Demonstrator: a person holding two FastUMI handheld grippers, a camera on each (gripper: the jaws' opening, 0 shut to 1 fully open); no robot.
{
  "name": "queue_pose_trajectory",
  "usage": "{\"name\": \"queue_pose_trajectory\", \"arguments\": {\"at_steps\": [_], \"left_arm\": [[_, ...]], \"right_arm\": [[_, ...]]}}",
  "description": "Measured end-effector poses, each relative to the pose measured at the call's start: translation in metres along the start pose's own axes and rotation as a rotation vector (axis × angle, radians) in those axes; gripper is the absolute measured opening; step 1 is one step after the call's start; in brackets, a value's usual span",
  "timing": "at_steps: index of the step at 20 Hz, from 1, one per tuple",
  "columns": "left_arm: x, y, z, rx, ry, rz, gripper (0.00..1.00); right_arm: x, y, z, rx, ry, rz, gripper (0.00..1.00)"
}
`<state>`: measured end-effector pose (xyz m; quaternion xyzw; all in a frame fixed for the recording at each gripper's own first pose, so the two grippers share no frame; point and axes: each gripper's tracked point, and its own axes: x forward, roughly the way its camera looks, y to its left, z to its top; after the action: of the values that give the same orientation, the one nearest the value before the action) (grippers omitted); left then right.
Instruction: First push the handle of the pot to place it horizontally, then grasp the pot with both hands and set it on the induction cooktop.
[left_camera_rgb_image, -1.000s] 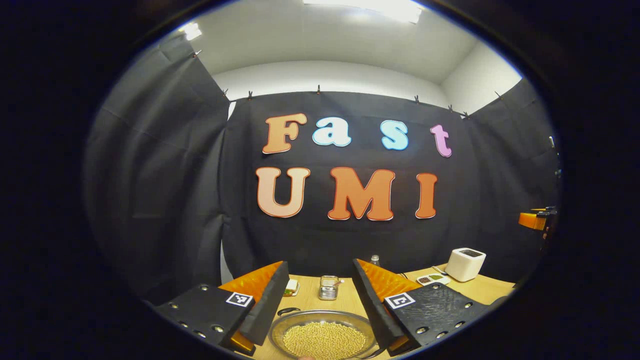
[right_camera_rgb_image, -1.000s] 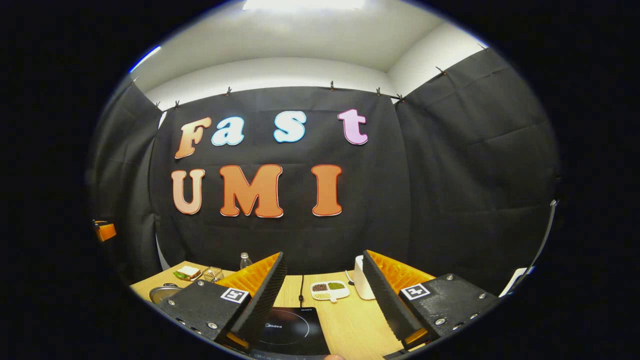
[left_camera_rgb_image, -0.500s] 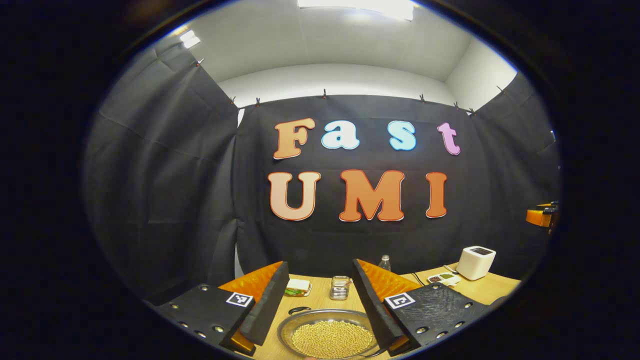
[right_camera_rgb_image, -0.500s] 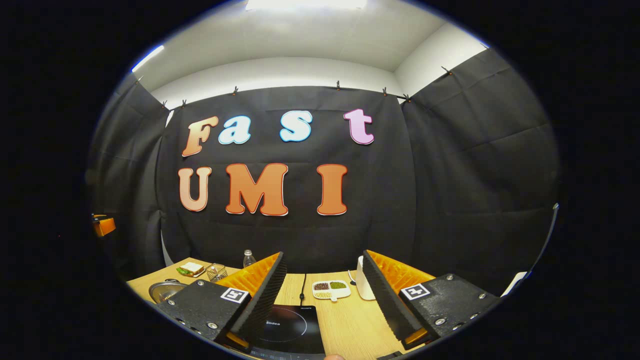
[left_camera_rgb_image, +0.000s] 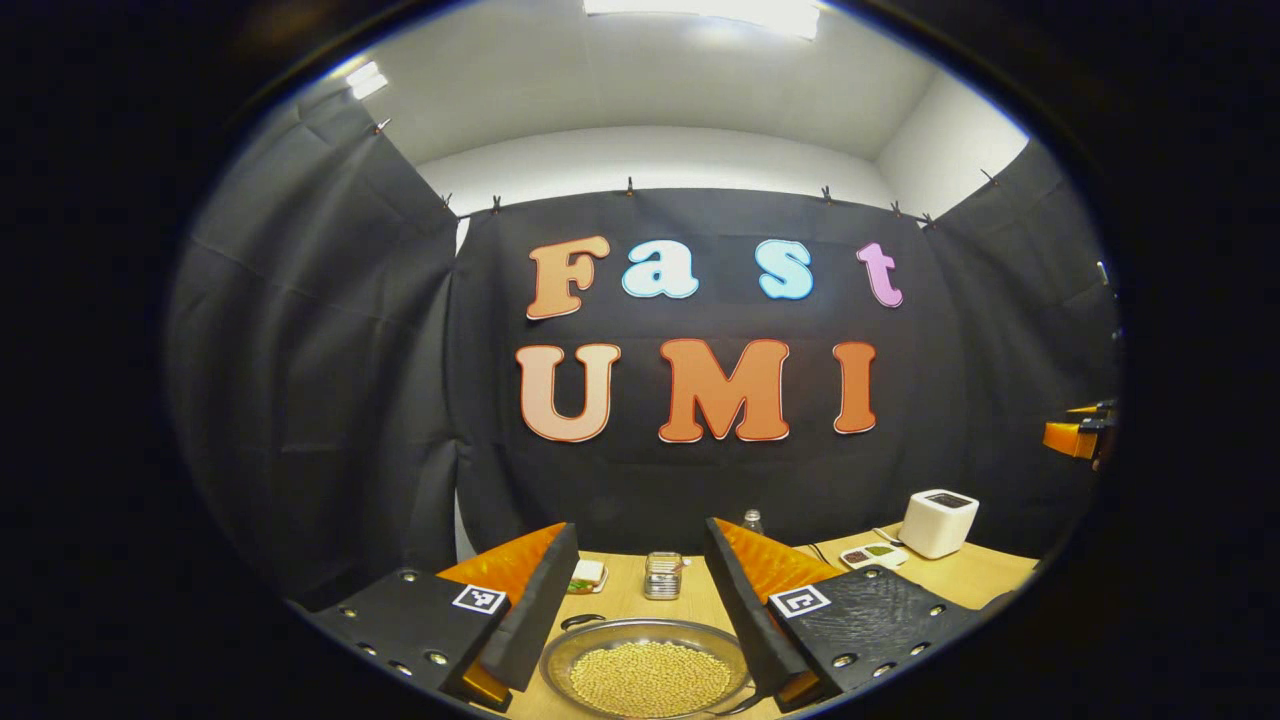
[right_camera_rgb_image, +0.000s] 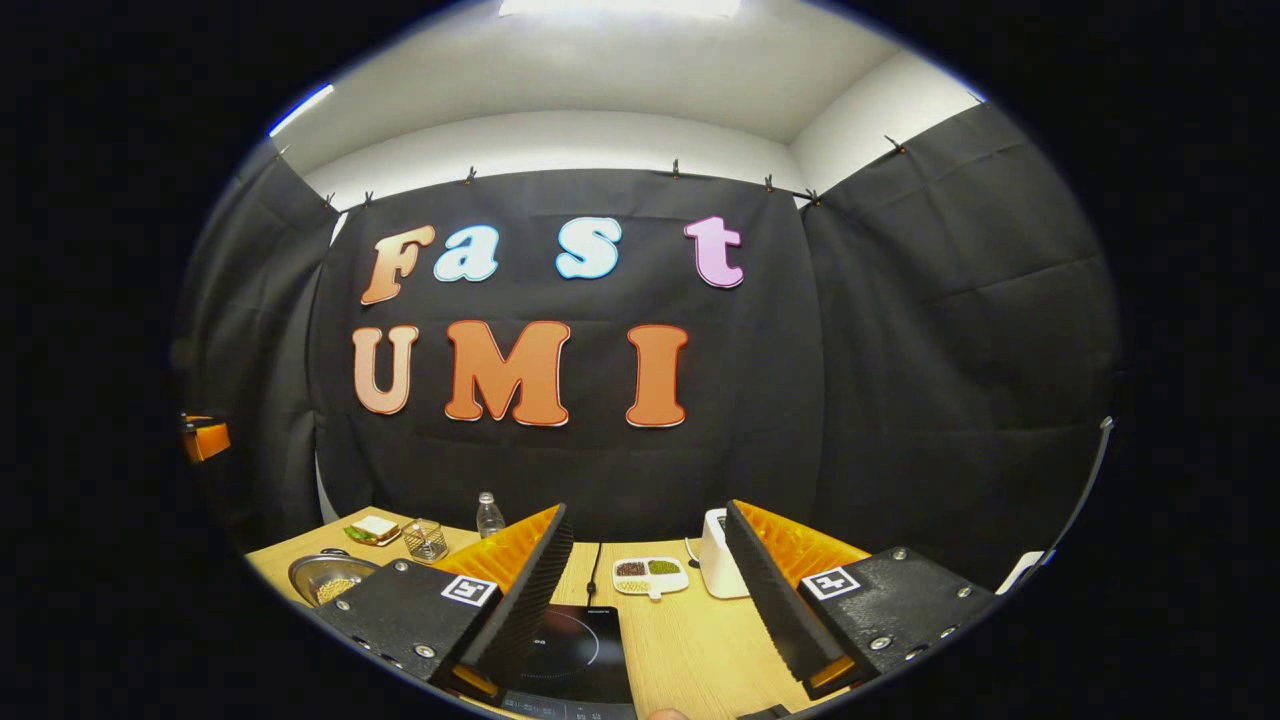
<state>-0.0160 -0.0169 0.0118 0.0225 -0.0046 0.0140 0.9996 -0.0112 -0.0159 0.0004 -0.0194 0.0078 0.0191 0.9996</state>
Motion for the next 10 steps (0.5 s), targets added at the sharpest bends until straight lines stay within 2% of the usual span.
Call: {"name": "queue_pose_trajectory", "arguments": {"at_steps": [4,6,7,8,9,10], "left_arm": [[-0.002,0.005,0.001,0.028,-0.009,0.012,0.81],[-0.003,-0.002,-0.003,0.027,0.001,-0.019,0.80],[-0.003,-0.003,-0.005,0.024,0.006,-0.033,0.80],[-0.003,-0.006,-0.008,0.018,0.010,-0.051,0.80],[-0.003,-0.008,-0.008,0.016,0.012,-0.066,0.84],[-0.002,-0.008,-0.010,0.017,0.015,-0.072,0.77]], "right_arm": [[0.002,0.003,-0.006,-0.005,0.012,0.009,0.95],[0.002,0.004,-0.007,-0.009,0.016,0.008,0.95],[0.002,0.005,-0.007,-0.008,0.016,0.010,1.00],[0.003,0.007,-0.007,-0.007,0.016,0.013,1.00],[0.002,0.009,-0.009,-0.006,0.016,0.017,0.95],[0.002,0.010,-0.009,-0.005,0.016,0.018,0.95]]}}
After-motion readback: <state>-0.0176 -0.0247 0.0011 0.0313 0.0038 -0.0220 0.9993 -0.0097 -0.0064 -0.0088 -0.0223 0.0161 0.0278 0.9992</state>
